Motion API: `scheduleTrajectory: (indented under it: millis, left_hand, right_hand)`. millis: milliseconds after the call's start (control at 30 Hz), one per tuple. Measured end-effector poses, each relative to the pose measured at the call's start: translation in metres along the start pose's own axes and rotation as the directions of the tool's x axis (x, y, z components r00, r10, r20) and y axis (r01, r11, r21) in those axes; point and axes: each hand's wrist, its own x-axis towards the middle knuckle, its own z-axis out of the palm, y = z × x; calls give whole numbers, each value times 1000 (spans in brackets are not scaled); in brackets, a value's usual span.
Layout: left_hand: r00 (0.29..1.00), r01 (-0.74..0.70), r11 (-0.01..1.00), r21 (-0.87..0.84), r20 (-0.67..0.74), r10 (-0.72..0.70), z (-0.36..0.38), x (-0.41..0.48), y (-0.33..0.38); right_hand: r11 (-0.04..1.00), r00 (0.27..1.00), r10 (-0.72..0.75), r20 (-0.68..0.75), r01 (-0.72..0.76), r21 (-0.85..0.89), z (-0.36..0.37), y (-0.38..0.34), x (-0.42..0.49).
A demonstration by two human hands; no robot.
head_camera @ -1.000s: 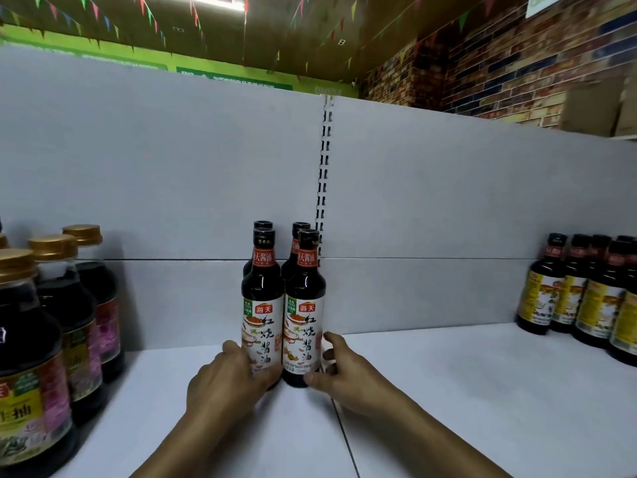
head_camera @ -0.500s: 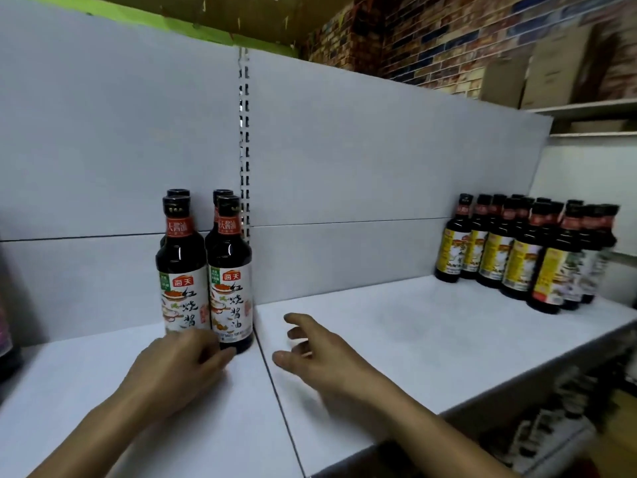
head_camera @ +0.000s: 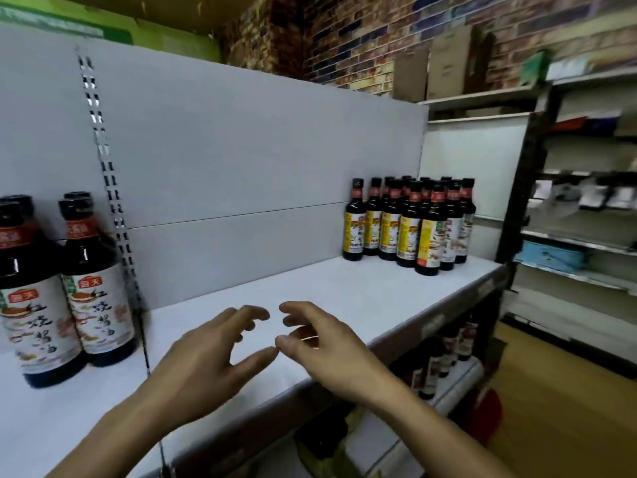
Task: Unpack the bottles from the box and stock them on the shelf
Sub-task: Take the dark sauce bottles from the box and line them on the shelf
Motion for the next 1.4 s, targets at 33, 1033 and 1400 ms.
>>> scheduleTrajectory:
  millis: [33,1033,1400]
  left_hand:
    - [1000,-27,999,-25,5,27,11,4,16]
    - [701,-61,903,-426,625,342,340,-40,236]
    - [469,190,896,-400,839,276,464,-98,145]
  right_hand:
    - [1000,1000,11,-19,-12,-2,-13,6,-10]
    - [760,737,648,-192,-640,110,-129,263,-299]
    - [515,503,857,-113,-829,217,-19,375,-328]
